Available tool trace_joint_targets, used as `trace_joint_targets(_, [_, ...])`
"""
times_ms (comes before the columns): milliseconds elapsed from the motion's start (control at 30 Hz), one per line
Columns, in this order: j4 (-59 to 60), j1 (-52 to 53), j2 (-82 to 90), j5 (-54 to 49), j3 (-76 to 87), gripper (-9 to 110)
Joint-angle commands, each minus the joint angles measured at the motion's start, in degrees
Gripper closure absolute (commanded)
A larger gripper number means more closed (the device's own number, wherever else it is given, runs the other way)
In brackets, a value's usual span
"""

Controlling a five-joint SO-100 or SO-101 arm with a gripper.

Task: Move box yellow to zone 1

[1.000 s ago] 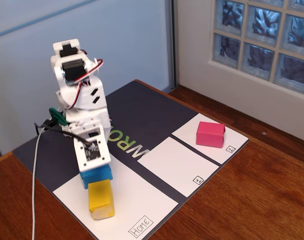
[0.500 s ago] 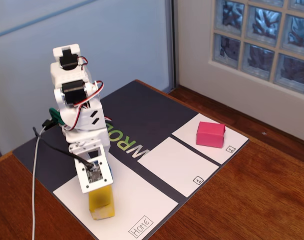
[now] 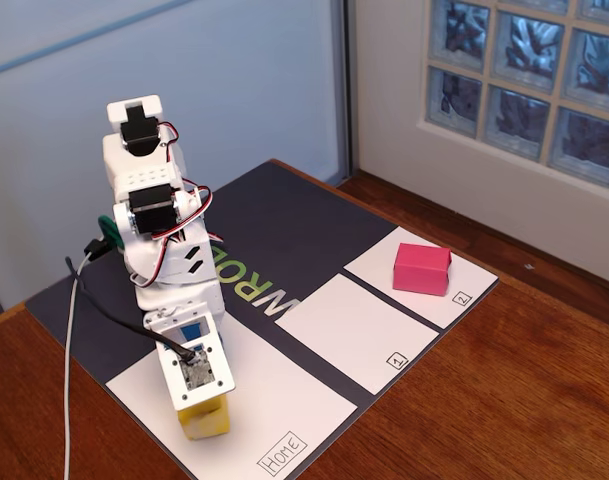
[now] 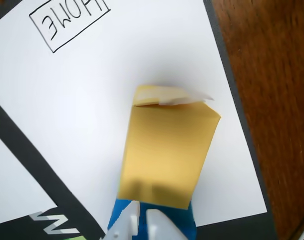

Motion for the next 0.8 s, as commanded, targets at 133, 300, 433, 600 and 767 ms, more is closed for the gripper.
trace_joint_targets(133, [-1.8, 0.1, -0.3, -1.1, -2.6, 85])
trace_joint_targets(300, [-1.9, -0.1, -0.5, -0.9, -2.6, 75])
trace_joint_targets(433, [-1.7, -0.6, -0.6, -0.8, -2.6, 68])
trace_joint_targets(600, [-1.6, -1.8, -0.2, 0.6, -2.1, 64])
trace_joint_targets(767, [-2.9, -2.6, -0.2, 1.4, -1.7, 64])
